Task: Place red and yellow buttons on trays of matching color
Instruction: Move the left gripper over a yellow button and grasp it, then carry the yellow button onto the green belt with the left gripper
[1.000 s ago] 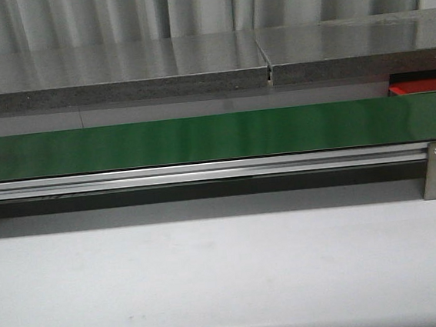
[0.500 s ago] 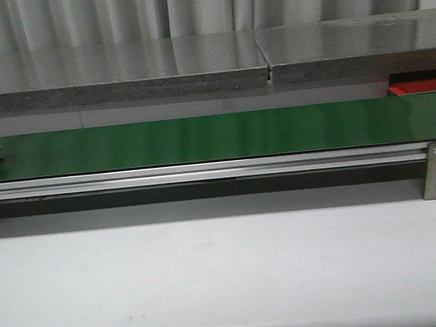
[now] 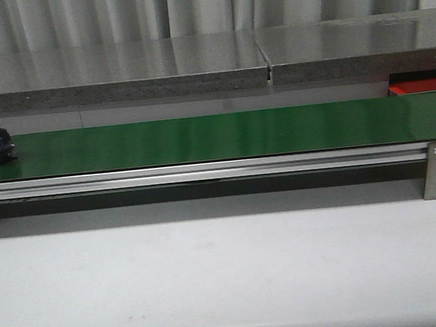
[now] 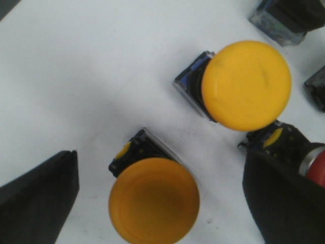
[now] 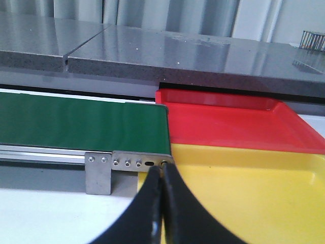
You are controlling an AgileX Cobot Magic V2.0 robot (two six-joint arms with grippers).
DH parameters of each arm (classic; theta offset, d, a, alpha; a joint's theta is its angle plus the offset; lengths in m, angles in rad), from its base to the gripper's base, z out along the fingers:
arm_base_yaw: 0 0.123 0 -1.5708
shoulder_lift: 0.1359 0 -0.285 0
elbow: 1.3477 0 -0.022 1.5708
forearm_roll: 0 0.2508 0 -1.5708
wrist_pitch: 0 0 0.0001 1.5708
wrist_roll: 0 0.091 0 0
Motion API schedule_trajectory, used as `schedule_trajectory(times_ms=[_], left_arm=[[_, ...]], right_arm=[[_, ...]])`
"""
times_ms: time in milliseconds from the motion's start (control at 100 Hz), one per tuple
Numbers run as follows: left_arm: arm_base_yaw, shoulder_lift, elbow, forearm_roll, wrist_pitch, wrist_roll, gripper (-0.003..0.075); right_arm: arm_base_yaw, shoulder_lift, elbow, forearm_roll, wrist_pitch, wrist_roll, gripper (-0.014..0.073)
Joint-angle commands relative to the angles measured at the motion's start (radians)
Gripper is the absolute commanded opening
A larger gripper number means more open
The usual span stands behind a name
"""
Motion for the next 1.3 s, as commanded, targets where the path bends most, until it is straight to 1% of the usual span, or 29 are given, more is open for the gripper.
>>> schedule_trajectory(times_ms=[0, 180, 250, 320, 370, 390, 440, 460, 490, 510, 540, 590, 610, 910, 1060, 1160, 1290], left_arm=[[-0.005, -0.052, -0.025, -0.004, -0.022, 0.001, 0.062], [-0.005, -0.052, -0.025, 0.012, -0.028, 0.001, 0.0614], [-0.005, -0.052, -0.025, 0.02, -0.028, 0.001, 0.0564], [-0.005, -0.052, -0.025, 0.022, -0.028, 0.001, 0.0465], [-0.005, -0.052, -0.025, 0.022, -0.028, 0.001, 0.0366], [-0.005, -0.052, -0.025, 0.022, -0.026, 0.001, 0.034], [-0.005, -0.052, -0.025, 0.022, -0.021, 0.001, 0.0237], [-0.005, -0.052, -0.025, 0.022, -0.017, 0.001, 0.0211], [-0.005, -0.052, -0.025, 0.022, -0.013, 0.001, 0.0148], [-0.005, -0.052, -0.025, 0.022, -0.011, 0.001, 0.0123], [-0.005, -0.052, -0.025, 0.022, -0.008, 0.001, 0.0066], [-0.005, -0.057, -0.025, 0.022, 0.001, 0.001, -0.0004], [-0.005, -0.057, -0.025, 0.022, 0.003, 0.001, -0.002], [-0.005, -0.166, -0.039, 0.021, 0.021, 0.001, -0.002], [-0.01, -0.254, -0.067, -0.047, 0.044, 0.016, -0.002], [-0.044, -0.291, -0.116, -0.072, 0.068, 0.036, -0.002], [-0.124, -0.294, -0.205, -0.079, 0.13, 0.07, -0.002]], right_arm=[[-0.004, 0.014, -0.022, -0.007, -0.081, 0.0, -0.0118], [-0.004, 0.014, -0.022, -0.007, -0.081, 0.0, -0.0118], [-0.004, 0.014, -0.022, -0.007, -0.081, 0.0, -0.0118], [-0.004, 0.014, -0.022, -0.007, -0.081, 0.0, -0.0118], [-0.004, 0.014, -0.022, -0.007, -0.081, 0.0, -0.0118], [-0.004, 0.014, -0.022, -0.007, -0.081, 0.0, -0.0118], [-0.004, 0.014, -0.022, -0.007, -0.081, 0.0, -0.0118], [-0.004, 0.014, -0.022, -0.007, -0.081, 0.0, -0.0118], [-0.004, 0.014, -0.022, -0.007, -0.081, 0.0, -0.0118], [-0.004, 0.014, -0.022, -0.007, -0.081, 0.0, -0.0118], [-0.004, 0.014, -0.022, -0.007, -0.081, 0.0, -0.0118], [-0.004, 0.014, -0.022, -0.007, -0.081, 0.0, -0.0118], [-0.004, 0.014, -0.022, -0.007, -0.081, 0.0, -0.0118], [-0.004, 0.014, -0.022, -0.007, -0.081, 0.0, -0.0118], [-0.004, 0.014, -0.022, -0.007, -0.081, 0.0, -0.0118], [-0.004, 0.014, -0.022, -0.007, -0.081, 0.0, -0.0118], [-0.004, 0.014, -0.022, -0.007, -0.081, 0.0, -0.0118]])
